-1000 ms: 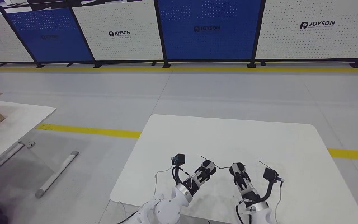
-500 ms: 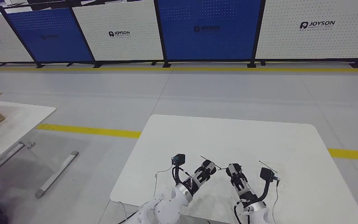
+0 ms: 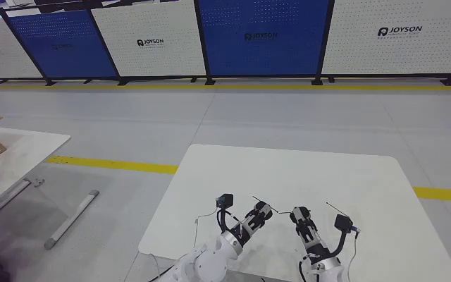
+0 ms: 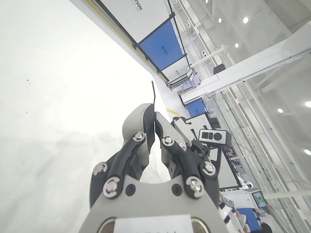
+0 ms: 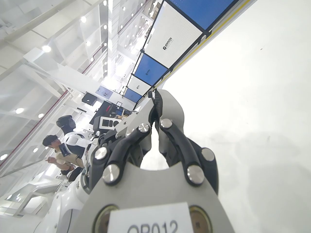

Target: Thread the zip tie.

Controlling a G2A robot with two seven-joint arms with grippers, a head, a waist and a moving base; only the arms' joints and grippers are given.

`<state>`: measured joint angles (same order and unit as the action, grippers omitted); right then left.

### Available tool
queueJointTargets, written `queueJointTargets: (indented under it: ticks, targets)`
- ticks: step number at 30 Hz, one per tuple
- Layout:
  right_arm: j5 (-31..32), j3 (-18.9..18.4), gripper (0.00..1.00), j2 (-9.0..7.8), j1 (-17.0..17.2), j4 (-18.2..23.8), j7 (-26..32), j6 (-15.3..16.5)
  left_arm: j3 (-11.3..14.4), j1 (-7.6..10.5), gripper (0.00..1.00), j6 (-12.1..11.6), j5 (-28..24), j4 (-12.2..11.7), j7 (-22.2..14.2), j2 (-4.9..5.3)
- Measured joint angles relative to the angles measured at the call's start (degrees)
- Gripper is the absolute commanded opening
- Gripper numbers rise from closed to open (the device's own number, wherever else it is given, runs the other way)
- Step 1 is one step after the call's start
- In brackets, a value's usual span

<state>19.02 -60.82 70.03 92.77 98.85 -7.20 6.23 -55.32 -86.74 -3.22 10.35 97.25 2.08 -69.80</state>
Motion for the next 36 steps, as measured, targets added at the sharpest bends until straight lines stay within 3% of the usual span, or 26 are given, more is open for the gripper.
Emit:
queueJointTargets:
  ticks: [36]
  targets:
    - [1.2,-0.8,0.00,1.50,-0.2,-0.6,1.7,-0.9,0.0,0.00,0.00,0.0,0.0,0.0,0.0,0.00]
